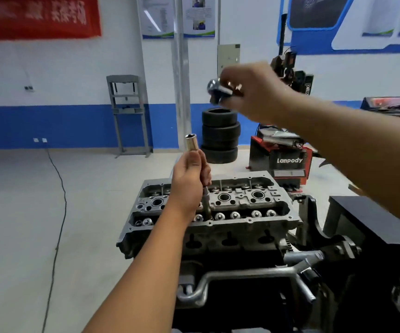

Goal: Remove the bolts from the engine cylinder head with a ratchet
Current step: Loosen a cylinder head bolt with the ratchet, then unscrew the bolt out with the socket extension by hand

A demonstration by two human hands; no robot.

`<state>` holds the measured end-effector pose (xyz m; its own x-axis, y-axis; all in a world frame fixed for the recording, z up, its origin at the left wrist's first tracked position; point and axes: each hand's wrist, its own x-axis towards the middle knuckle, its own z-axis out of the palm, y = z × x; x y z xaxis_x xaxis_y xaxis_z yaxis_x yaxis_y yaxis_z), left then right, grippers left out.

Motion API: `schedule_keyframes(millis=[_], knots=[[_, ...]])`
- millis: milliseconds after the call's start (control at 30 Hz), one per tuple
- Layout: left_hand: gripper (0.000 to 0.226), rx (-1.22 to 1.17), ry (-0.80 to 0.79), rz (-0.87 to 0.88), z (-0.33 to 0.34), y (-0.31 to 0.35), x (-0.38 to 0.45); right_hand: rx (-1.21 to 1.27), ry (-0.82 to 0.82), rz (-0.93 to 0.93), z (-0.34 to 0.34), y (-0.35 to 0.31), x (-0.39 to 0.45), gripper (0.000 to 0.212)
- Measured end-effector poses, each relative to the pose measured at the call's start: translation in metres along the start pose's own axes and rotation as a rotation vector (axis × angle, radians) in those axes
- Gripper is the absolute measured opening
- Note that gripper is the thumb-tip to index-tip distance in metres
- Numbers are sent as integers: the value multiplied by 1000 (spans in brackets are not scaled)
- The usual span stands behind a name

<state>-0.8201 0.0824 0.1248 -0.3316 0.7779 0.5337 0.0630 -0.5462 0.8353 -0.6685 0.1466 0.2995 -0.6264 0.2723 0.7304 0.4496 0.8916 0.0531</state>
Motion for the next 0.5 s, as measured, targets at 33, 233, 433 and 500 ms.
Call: schedule_keyframes(millis=[33,233,433,500], knots=[[37,69,17,-32,-1,-6,-5,17,-141,7,22,-4,-9,19],[33,131,60,-150,-10,-24,-20,16,-539,84,134,-7,-55,5],[45,97,65,-136,-17,-32,-17,19,-524,131,154,17,-71,34],[48,85,64,-120,-17,-33,-16,-105,-466,88,156,20,-72,31]])
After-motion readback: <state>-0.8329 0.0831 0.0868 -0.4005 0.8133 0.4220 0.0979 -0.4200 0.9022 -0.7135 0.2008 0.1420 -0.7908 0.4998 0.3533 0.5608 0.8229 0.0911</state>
